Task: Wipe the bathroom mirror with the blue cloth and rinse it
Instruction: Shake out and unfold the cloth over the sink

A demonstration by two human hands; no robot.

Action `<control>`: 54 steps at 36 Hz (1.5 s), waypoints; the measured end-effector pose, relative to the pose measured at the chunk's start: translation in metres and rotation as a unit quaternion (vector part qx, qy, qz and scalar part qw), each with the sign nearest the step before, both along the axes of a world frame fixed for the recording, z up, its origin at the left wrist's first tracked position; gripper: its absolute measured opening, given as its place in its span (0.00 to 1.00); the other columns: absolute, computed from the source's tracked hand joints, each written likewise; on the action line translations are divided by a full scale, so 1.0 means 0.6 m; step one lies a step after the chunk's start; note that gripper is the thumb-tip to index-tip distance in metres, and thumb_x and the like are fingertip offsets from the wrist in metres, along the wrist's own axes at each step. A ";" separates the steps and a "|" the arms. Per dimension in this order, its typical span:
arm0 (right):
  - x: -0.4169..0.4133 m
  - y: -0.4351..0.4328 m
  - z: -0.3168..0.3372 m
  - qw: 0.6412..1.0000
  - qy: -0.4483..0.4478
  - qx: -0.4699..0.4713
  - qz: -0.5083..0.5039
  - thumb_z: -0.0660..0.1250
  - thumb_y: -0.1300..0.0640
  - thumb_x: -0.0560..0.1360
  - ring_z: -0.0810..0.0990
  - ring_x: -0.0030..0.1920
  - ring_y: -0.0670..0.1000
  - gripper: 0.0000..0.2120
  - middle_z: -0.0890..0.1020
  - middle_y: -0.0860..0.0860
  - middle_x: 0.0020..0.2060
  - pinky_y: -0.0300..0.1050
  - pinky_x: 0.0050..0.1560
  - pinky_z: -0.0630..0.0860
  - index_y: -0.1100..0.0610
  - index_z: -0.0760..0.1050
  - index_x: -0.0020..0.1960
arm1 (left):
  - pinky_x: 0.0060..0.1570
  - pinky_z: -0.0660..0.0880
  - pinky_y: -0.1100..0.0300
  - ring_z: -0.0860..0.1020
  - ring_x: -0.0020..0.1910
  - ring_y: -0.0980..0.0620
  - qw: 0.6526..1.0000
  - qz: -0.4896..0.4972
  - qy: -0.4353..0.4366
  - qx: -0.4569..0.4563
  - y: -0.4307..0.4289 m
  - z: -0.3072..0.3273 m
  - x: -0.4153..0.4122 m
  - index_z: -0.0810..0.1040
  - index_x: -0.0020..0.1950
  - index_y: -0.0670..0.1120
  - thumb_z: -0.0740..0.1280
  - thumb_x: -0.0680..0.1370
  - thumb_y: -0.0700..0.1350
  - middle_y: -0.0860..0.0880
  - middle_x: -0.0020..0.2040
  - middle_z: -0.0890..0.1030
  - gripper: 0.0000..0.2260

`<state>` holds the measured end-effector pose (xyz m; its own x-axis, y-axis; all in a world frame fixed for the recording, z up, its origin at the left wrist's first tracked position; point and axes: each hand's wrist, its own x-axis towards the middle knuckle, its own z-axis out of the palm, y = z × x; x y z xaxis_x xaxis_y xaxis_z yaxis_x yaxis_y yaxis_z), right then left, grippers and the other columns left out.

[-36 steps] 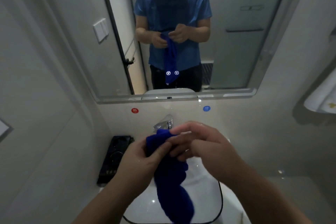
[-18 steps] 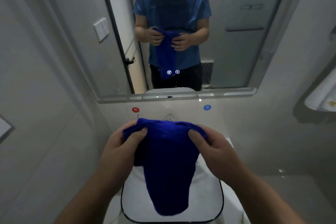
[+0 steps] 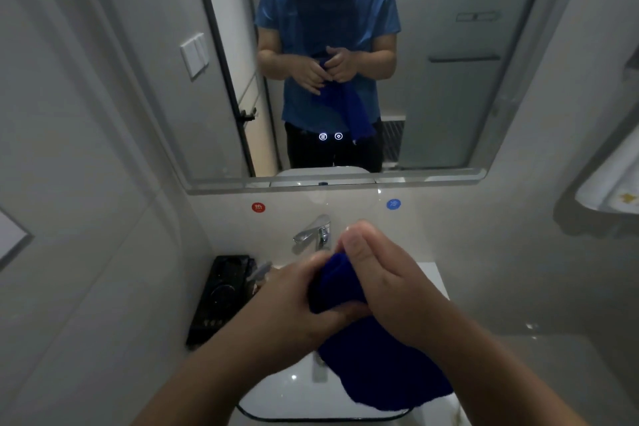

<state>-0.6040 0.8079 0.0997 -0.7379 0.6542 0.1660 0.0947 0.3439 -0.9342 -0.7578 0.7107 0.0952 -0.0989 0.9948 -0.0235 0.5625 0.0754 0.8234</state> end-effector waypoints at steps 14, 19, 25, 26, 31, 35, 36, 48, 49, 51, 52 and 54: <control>0.037 0.012 -0.026 0.997 0.051 0.008 0.050 0.61 0.71 0.70 0.81 0.42 0.49 0.32 0.82 0.49 0.45 0.45 0.45 0.80 0.42 0.68 0.66 | 0.44 0.79 0.54 0.80 0.42 0.58 0.984 0.043 0.156 0.074 0.008 0.014 0.021 0.78 0.52 0.57 0.57 0.83 0.57 0.57 0.43 0.82 0.11; 0.038 0.016 -0.059 0.995 0.091 0.019 -0.030 0.65 0.69 0.75 0.84 0.47 0.51 0.29 0.83 0.46 0.48 0.45 0.52 0.82 0.48 0.68 0.71 | 0.40 0.71 0.71 0.78 0.41 0.60 0.970 0.062 0.193 0.133 0.005 0.043 0.019 0.69 0.42 0.60 0.60 0.84 0.53 0.55 0.34 0.77 0.11; 0.045 0.012 -0.091 0.998 -0.047 0.052 0.010 0.69 0.51 0.79 0.84 0.58 0.48 0.14 0.85 0.41 0.56 0.49 0.61 0.81 0.45 0.80 0.64 | 0.39 0.73 0.68 0.79 0.38 0.53 0.956 0.101 0.123 0.247 -0.004 0.083 0.006 0.76 0.48 0.56 0.60 0.83 0.51 0.54 0.41 0.80 0.07; 0.046 0.010 -0.094 0.997 -0.062 0.046 0.015 0.69 0.49 0.79 0.83 0.59 0.46 0.15 0.84 0.39 0.57 0.46 0.61 0.80 0.44 0.80 0.65 | 0.39 0.73 0.69 0.79 0.39 0.53 0.950 0.111 0.115 0.267 -0.007 0.090 0.005 0.76 0.47 0.57 0.59 0.83 0.51 0.54 0.41 0.80 0.08; 0.050 0.007 -0.103 0.992 -0.118 -0.044 0.026 0.70 0.35 0.72 0.82 0.59 0.45 0.20 0.84 0.40 0.56 0.53 0.64 0.80 0.41 0.82 0.61 | 0.41 0.70 0.71 0.78 0.41 0.59 0.927 0.182 0.108 0.308 -0.017 0.115 -0.008 0.74 0.43 0.62 0.57 0.82 0.50 0.61 0.40 0.79 0.11; 0.057 -0.003 -0.110 0.984 -0.111 -0.117 0.082 0.76 0.44 0.71 0.85 0.60 0.52 0.20 0.87 0.48 0.56 0.58 0.65 0.81 0.45 0.83 0.63 | 0.42 0.72 0.64 0.77 0.40 0.59 0.916 0.228 0.089 0.318 -0.021 0.124 -0.015 0.75 0.42 0.60 0.57 0.81 0.52 0.61 0.39 0.79 0.11; 0.059 -0.007 -0.112 0.982 -0.111 -0.121 0.089 0.78 0.47 0.70 0.85 0.60 0.52 0.22 0.87 0.49 0.56 0.58 0.66 0.81 0.47 0.83 0.63 | 0.43 0.72 0.62 0.76 0.39 0.59 0.911 0.244 0.068 0.326 -0.021 0.126 -0.018 0.76 0.42 0.60 0.58 0.81 0.53 0.61 0.38 0.79 0.10; 0.103 0.010 -0.101 0.973 -0.056 -0.206 0.083 0.76 0.50 0.72 0.86 0.54 0.56 0.18 0.88 0.54 0.53 0.51 0.55 0.81 0.49 0.84 0.61 | 0.39 0.70 0.53 0.73 0.37 0.54 0.875 0.346 0.010 0.338 -0.040 0.139 -0.099 0.79 0.47 0.45 0.61 0.85 0.49 0.51 0.37 0.76 0.12; 0.111 0.017 -0.101 0.965 -0.011 -0.252 0.069 0.79 0.49 0.70 0.86 0.54 0.60 0.21 0.87 0.59 0.55 0.52 0.54 0.81 0.52 0.84 0.62 | 0.39 0.70 0.53 0.73 0.36 0.54 0.879 0.355 0.006 0.319 -0.042 0.136 -0.108 0.79 0.47 0.45 0.62 0.85 0.50 0.52 0.37 0.76 0.13; 0.125 0.030 -0.092 0.929 0.113 -0.352 0.012 0.79 0.53 0.72 0.87 0.55 0.65 0.20 0.85 0.67 0.59 0.53 0.52 0.84 0.59 0.86 0.61 | 0.39 0.70 0.52 0.73 0.35 0.53 0.889 0.374 -0.008 0.264 -0.040 0.121 -0.124 0.78 0.43 0.46 0.63 0.85 0.51 0.55 0.33 0.76 0.14; 0.130 0.037 -0.084 0.908 0.157 -0.387 -0.038 0.76 0.56 0.74 0.87 0.57 0.65 0.16 0.85 0.67 0.60 0.53 0.53 0.86 0.60 0.87 0.59 | 0.39 0.69 0.52 0.73 0.34 0.52 0.896 0.381 -0.018 0.227 -0.037 0.108 -0.130 0.78 0.40 0.46 0.64 0.85 0.51 0.56 0.32 0.76 0.16; 0.134 0.054 -0.066 0.869 0.175 -0.445 -0.124 0.70 0.56 0.76 0.88 0.56 0.63 0.13 0.86 0.64 0.60 0.54 0.55 0.85 0.60 0.89 0.54 | 0.43 0.72 0.52 0.77 0.37 0.49 0.913 0.377 -0.073 0.140 -0.027 0.074 -0.137 0.80 0.39 0.46 0.66 0.85 0.49 0.54 0.33 0.81 0.15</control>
<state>-0.5237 0.8405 0.0603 -0.5613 0.7705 -0.3021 -0.2802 -0.5204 -0.8066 -0.8401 0.6943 0.1399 -0.7741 0.6141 0.1540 0.3211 0.1711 0.9315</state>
